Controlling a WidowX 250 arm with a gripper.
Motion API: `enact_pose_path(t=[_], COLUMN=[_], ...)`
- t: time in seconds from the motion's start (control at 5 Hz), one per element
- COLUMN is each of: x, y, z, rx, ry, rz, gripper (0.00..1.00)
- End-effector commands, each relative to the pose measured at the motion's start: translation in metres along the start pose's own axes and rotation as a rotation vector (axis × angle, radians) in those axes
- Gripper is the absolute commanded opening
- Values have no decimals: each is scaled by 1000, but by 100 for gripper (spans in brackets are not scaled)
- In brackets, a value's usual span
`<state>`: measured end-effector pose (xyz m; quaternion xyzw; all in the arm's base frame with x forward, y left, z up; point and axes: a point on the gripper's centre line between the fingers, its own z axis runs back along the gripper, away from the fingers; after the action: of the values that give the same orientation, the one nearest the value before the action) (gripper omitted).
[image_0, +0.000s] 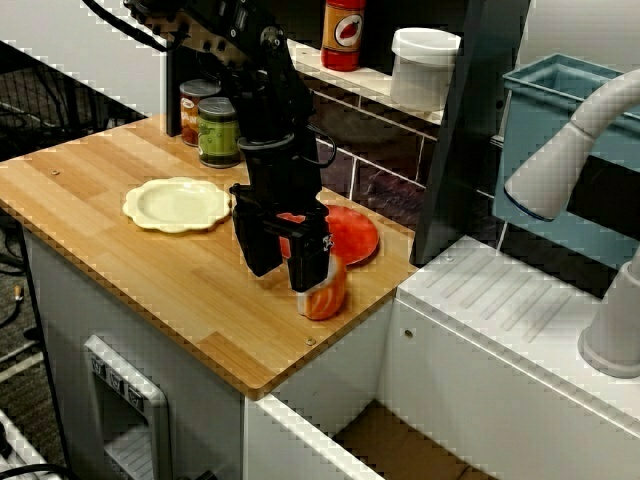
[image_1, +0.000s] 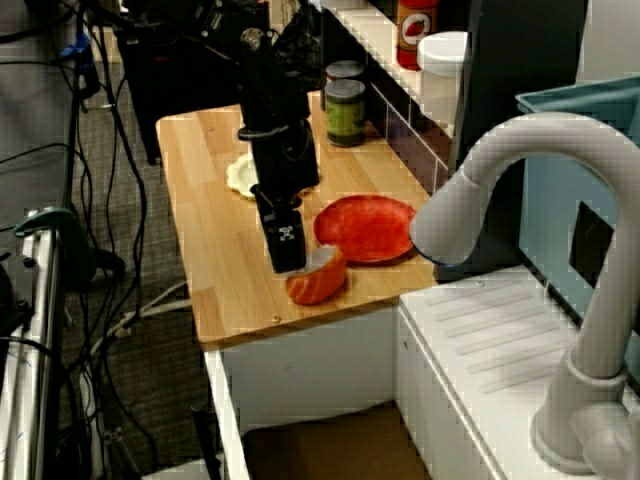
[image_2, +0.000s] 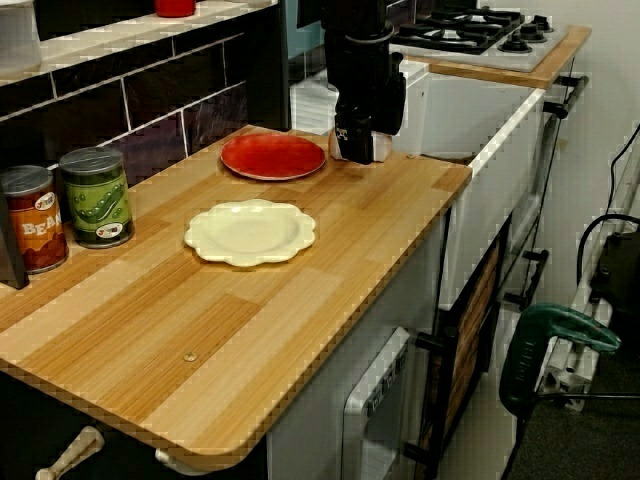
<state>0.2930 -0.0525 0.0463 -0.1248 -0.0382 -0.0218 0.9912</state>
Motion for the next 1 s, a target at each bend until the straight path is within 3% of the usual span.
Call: enact_pose_path(t=[0.0, 0.8], x=[10, 9], y=[14, 15], z=[19, 4], rx=[-3, 14], ry=[-60, -52], rz=[1, 7], gripper=[100, 100])
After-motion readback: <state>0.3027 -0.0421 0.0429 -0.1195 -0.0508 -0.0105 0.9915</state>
